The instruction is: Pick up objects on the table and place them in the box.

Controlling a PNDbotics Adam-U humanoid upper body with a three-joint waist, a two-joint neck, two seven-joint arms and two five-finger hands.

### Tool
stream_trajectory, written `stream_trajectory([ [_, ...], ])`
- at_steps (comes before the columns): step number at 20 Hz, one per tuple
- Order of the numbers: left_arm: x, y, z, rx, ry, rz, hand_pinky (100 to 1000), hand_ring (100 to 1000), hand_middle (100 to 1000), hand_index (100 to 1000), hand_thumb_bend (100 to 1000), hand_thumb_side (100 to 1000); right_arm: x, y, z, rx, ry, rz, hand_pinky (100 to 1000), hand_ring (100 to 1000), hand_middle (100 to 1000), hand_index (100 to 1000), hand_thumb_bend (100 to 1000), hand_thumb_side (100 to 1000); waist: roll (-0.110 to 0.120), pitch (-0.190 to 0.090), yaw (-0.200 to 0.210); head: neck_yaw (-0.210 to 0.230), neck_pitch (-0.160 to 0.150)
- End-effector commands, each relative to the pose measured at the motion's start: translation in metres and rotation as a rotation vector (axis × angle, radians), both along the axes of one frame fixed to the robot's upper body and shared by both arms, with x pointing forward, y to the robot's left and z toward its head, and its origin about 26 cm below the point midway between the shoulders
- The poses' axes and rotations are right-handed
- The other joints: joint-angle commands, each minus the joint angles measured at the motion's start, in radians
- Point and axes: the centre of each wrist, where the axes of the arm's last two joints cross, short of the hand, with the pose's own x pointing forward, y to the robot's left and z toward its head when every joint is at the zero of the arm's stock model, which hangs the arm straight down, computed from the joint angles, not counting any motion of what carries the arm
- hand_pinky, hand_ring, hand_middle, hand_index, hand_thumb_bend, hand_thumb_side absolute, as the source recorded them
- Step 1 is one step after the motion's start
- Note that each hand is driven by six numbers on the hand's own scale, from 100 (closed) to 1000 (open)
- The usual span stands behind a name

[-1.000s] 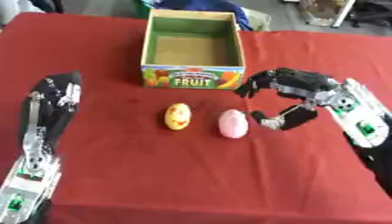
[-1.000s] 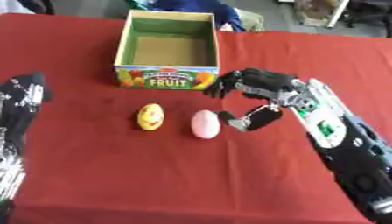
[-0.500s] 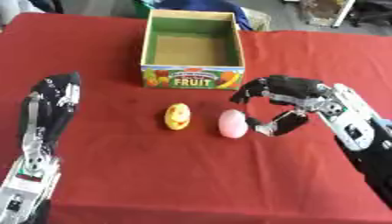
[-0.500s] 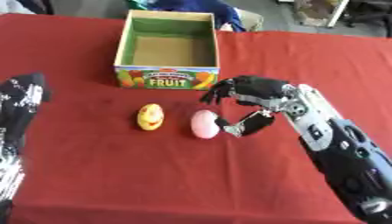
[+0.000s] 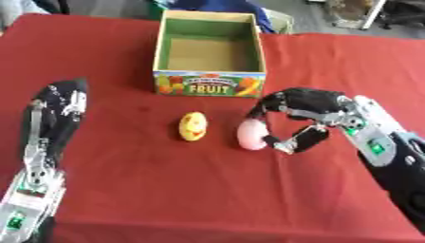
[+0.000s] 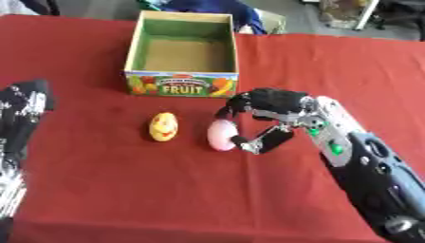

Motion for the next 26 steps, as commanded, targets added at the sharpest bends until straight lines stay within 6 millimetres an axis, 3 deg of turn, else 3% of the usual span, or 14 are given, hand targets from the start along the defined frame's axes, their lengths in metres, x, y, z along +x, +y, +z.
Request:
stream_trajectory([
  [1, 0.0007, -0.0008, 0.0074, 0.004, -0.023, -0.012, 621, 588, 541, 653, 264, 533, 0.0027, -0.0019, 0.0041, -0.142, -0.022, 0.117, 703, 688, 728, 890, 141, 352, 0.004, -0.013, 0.0, -0.003, 0.005],
  [7, 0.0006, -0.0009, 0.007, 0.003, -0.022, -0.012, 621, 588, 541, 653, 264, 534, 0.003, 0.0006, -0.0011, -0.156, -0.04, 0.121, 704, 690, 729, 868, 144, 360, 0.005, -0.012, 0.0, -0.003, 0.005],
  [11, 0.0005, -0.0008, 0.0068, 0.002, -0.022, -0.011, 621, 588, 541, 653, 264, 534, 0.0034, 0.0004, -0.0025, -0.142, -0.052, 0.114, 699, 680, 720, 788, 122, 361, 0.005, -0.012, -0.001, -0.002, 0.005],
  [22, 0.0005, -0.0008, 0.0064, 0.001, -0.02, -0.011, 622, 589, 541, 653, 262, 535, 0.0041, -0.0029, -0.0026, 0.043, -0.136, 0.063, 663, 613, 617, 260, 100, 279, 0.005, -0.012, -0.001, -0.002, 0.005],
  [26, 0.0005, -0.0009, 0.0063, 0.001, -0.02, -0.011, 622, 589, 541, 653, 262, 535, 0.0048, -0.0053, -0.0028, 0.085, -0.166, 0.052, 652, 584, 578, 186, 100, 263, 0.005, -0.012, -0.001, -0.002, 0.005],
])
